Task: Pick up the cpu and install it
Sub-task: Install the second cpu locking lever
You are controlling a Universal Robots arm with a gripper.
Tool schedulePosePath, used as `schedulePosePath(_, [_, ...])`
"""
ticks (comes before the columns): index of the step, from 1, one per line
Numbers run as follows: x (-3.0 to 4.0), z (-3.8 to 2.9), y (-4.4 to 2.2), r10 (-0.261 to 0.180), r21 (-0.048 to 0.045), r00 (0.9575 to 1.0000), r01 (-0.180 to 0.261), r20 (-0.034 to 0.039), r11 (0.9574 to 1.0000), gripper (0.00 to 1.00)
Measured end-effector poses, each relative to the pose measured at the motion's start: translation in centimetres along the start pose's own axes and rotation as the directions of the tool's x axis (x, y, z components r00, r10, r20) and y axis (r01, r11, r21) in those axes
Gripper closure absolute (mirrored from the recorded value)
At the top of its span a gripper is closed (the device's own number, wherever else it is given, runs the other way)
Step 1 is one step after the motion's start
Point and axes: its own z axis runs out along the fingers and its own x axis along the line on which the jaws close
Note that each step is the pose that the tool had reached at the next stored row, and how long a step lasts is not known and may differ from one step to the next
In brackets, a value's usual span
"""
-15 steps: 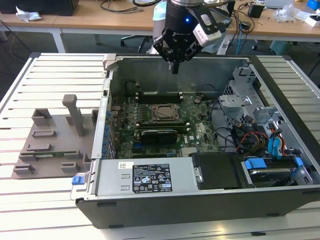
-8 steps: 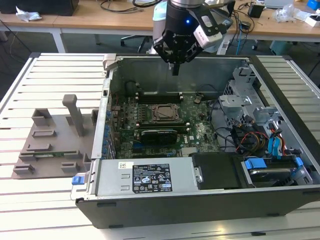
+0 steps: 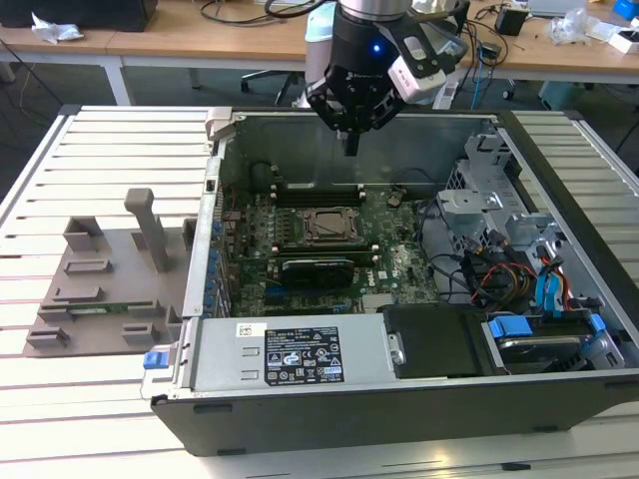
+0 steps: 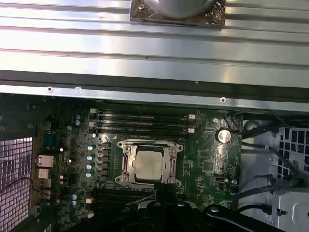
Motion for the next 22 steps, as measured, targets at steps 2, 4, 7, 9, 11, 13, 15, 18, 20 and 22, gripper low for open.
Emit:
schedulePosePath(2, [0.01,0.03,-0.26,0.0,-0.0003,1.0,0.0,0.0001,1.0,0.89])
schedulePosePath(4, [0.03,0.05,-0.55,0.0,-0.0004,1.0,0.0,0.0,1.0,0.89])
schedulePosePath(7, [0.05,0.1,-1.05,0.0,-0.002,1.0,0.0,0.0001,1.0,0.89])
schedulePosePath(9, [0.07,0.12,-1.39,0.0,-0.0044,1.0,0.0,0.0003,1.0,0.89])
schedulePosePath(11, [0.09,0.15,-1.67,0.0,-0.0068,1.0,0.0,0.0004,1.0,0.89])
schedulePosePath(13, [0.11,0.18,-2.12,0.0,-0.013,1.0,0.0,0.0007,0.9999,0.89])
schedulePosePath(15, [0.14,0.21,-2.55,0.0,-0.0219,1.0,0.0,0.0012,0.9998,0.89])
schedulePosePath(18, [0.17,0.29,-3.22,0.0,-0.0383,1.0,0.0,0.0021,0.9993,0.89])
schedulePosePath(20, [0.19,0.35,-3.73,0.0,-0.0453,1.0,0.001,0.0024,0.999,0.89])
schedulePosePath(22, [0.22,0.5,-4.09,0.0,-0.0496,1.0,0.0,0.0027,0.9988,0.89])
